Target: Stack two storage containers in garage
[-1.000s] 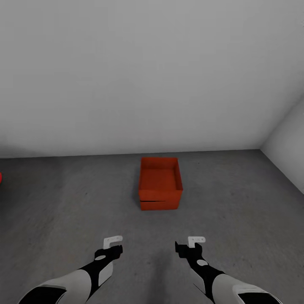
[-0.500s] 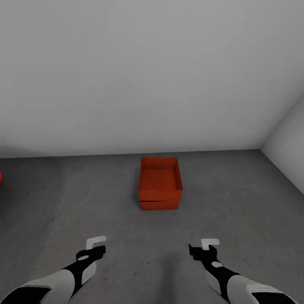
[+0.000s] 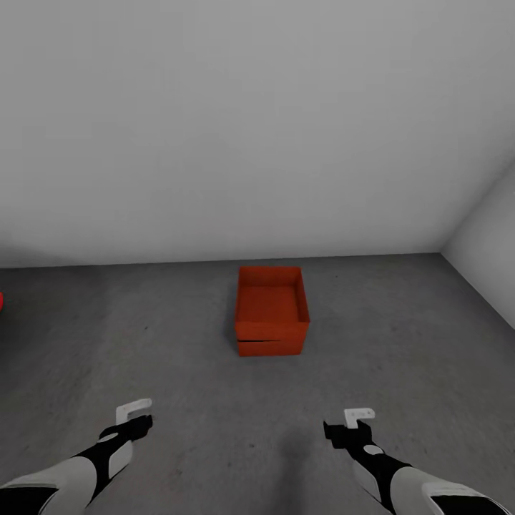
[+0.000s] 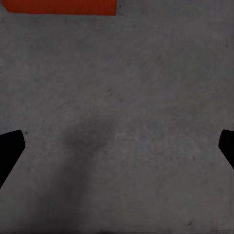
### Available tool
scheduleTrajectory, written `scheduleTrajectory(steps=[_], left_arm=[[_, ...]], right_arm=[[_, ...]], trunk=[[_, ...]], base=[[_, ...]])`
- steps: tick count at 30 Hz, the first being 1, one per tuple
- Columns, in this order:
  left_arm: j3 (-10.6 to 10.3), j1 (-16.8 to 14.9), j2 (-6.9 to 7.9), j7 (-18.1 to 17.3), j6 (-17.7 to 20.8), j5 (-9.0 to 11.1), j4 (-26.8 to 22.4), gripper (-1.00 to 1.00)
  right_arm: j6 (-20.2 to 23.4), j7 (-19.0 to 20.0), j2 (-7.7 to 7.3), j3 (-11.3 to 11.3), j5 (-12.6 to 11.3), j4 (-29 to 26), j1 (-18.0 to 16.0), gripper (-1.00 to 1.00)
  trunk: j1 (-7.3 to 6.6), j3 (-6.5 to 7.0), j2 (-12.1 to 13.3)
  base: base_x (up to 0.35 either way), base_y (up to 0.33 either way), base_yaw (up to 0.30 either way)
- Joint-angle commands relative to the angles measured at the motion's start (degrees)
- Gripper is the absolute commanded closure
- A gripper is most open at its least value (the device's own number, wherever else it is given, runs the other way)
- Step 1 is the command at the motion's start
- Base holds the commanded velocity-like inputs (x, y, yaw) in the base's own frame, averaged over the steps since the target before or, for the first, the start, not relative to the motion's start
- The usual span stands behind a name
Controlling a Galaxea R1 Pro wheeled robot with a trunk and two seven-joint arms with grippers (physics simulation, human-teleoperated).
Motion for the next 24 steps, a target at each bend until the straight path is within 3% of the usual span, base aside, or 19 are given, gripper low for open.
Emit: scheduleTrajectory(steps=[1, 12, 18, 24], left_arm=[[-0.31, -0.04, 0.11, 0.05, -0.13, 0.41, 0.06, -1.00], [-0.31, 1.33, 1.02, -0.09, -0.02, 0.61, 0.06, -1.00], [-0.31, 6.37, 1.91, -0.20, 0.79, 0.60, 0.07, -1.00], [-0.32, 12.05, 1.91, -0.30, 1.13, 0.60, 0.07, -1.00]], right_arm=[[-0.02, 0.47, -0.30, -0.06, 0.53, 0.16, -0.08, -1.00], [0.61, 2.97, -1.76, 0.02, 0.79, 0.19, 1.26, -1.00], [0.66, 3.70, -1.90, 0.12, 0.88, 0.19, 7.54, -1.00], [1.26, 3.45, -1.91, 0.08, 1.01, 0.19, 13.15, -1.00]], trunk=[[0.01, -0.06, -0.06], [0.01, -0.06, -0.06], [0.01, -0.06, -0.06], [0.01, -0.06, -0.06]], base=[[0.000, 0.000, 0.000], [0.000, 0.000, 0.000], [0.000, 0.000, 0.000], [0.000, 0.000, 0.000]])
